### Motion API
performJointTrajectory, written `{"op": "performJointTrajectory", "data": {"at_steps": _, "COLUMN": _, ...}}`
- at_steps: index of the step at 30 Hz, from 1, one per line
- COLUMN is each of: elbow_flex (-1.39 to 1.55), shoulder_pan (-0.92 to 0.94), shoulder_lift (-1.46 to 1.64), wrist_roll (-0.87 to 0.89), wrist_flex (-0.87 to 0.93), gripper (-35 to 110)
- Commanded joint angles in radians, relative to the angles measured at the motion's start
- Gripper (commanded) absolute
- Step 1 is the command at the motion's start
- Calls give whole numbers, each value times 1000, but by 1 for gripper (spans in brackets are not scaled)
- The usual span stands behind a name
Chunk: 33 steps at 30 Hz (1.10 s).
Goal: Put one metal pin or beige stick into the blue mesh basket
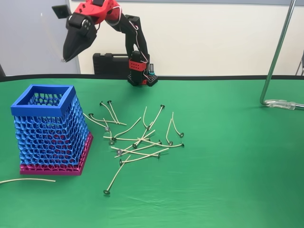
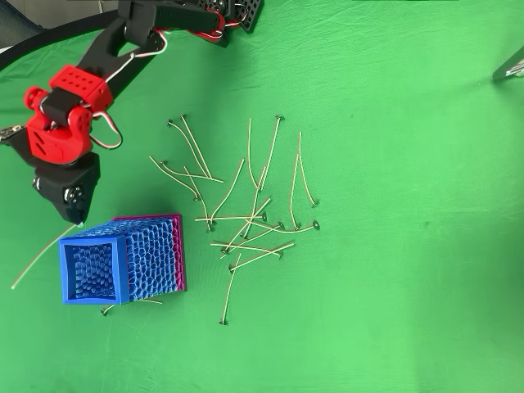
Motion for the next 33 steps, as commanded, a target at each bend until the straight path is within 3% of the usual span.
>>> {"op": "performJointTrajectory", "data": {"at_steps": 1, "elbow_flex": -132, "shoulder_pan": 11, "shoulder_lift": -46, "wrist_roll": -35, "wrist_flex": -5, "gripper": 1}}
{"op": "performJointTrajectory", "data": {"at_steps": 10, "elbow_flex": -380, "shoulder_pan": -23, "shoulder_lift": -207, "wrist_roll": -153, "wrist_flex": -18, "gripper": 1}}
{"op": "performJointTrajectory", "data": {"at_steps": 33, "elbow_flex": -565, "shoulder_pan": -6, "shoulder_lift": -407, "wrist_roll": -238, "wrist_flex": -138, "gripper": 1}}
